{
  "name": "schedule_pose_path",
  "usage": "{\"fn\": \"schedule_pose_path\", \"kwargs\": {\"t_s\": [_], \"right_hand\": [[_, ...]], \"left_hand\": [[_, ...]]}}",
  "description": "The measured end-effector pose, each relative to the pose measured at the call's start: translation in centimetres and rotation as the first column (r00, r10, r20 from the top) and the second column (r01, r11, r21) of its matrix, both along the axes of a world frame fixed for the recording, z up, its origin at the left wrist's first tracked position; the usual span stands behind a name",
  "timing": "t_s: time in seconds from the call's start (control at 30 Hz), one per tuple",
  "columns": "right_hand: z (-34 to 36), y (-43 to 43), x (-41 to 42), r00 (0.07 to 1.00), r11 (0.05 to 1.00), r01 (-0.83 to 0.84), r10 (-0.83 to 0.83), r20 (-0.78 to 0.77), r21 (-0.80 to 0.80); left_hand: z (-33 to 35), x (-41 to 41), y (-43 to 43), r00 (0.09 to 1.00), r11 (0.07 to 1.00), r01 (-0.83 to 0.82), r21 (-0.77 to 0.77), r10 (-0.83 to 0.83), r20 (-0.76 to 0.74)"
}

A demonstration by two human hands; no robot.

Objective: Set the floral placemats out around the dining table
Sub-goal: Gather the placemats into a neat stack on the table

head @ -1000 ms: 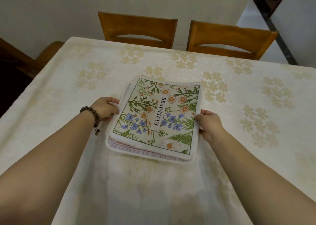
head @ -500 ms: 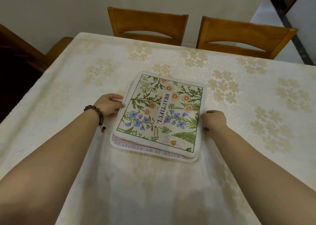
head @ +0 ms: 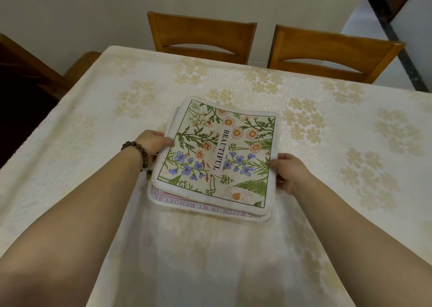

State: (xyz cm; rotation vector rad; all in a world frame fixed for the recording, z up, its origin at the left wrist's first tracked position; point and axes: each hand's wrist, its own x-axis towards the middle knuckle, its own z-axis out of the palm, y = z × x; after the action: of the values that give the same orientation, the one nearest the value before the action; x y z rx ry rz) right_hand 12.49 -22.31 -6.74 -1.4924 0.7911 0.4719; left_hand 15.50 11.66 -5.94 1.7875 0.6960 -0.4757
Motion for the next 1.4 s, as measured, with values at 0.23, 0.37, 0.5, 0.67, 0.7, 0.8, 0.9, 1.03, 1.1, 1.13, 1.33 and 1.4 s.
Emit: {"fn": "schedule_pose_path", "kwargs": {"t_s": [0.23,0.37,0.5,0.67,0.7,0.8,0.9,1.03,1.1,1.13,1.33,1.4], "right_hand": [[3.1,-0.2,-0.4,0.998,1.000,-0.022,0.021,0.060,0.014],[5.4,-0.6,-1.6,0.994,0.999,-0.036,0.036,0.103,0.003],[7.7,-1.5,-4.1,0.991,0.998,-0.057,0.059,0.123,-0.022],[10.1,-3.1,-8.6,0.990,0.998,-0.043,0.049,0.135,-0.048],[10.5,-3.5,-9.6,0.990,0.998,-0.040,0.046,0.136,-0.049],[11.4,-4.4,-12.3,0.989,0.998,-0.031,0.037,0.144,-0.048],[12.0,-5.1,-14.8,0.988,0.999,-0.031,0.038,0.152,-0.043],[12.4,-5.4,-17.4,0.984,0.998,-0.052,0.058,0.166,-0.039],[12.5,-5.2,-18.5,0.984,0.997,-0.062,0.067,0.164,-0.034],[12.5,-5.1,-19.0,0.984,0.997,-0.071,0.075,0.162,-0.031],[12.5,-4.6,-22.0,0.975,0.989,-0.145,0.148,0.163,-0.030],[12.4,-4.4,-23.1,0.973,0.986,-0.166,0.167,0.157,-0.023]], "left_hand": [[2.3,-2.3,0.2,0.998,0.998,-0.059,-0.027,0.059,0.022],[3.7,-4.5,-0.3,0.993,0.994,-0.105,-0.027,0.106,0.045],[5.4,-7.3,-1.6,0.992,0.993,-0.115,-0.031,0.117,0.058],[7.9,-11.3,-3.6,0.990,0.994,-0.103,-0.043,0.107,0.089],[8.3,-12.1,-4.0,0.991,0.994,-0.098,-0.049,0.102,0.091],[9.2,-14.5,-4.8,0.992,0.996,-0.077,-0.042,0.081,0.101],[10.0,-16.8,-5.4,0.991,0.998,-0.065,-0.025,0.067,0.112],[11.0,-20.0,-5.6,0.988,0.996,-0.090,-0.019,0.091,0.123],[11.5,-21.7,-5.5,0.986,0.995,-0.101,-0.002,0.100,0.131],[11.7,-22.6,-5.4,0.985,0.994,-0.108,0.007,0.106,0.134],[12.6,-28.7,-5.1,0.977,0.985,-0.169,0.045,0.161,0.137],[12.8,-30.4,-4.8,0.976,0.982,-0.182,0.049,0.174,0.133]]}}
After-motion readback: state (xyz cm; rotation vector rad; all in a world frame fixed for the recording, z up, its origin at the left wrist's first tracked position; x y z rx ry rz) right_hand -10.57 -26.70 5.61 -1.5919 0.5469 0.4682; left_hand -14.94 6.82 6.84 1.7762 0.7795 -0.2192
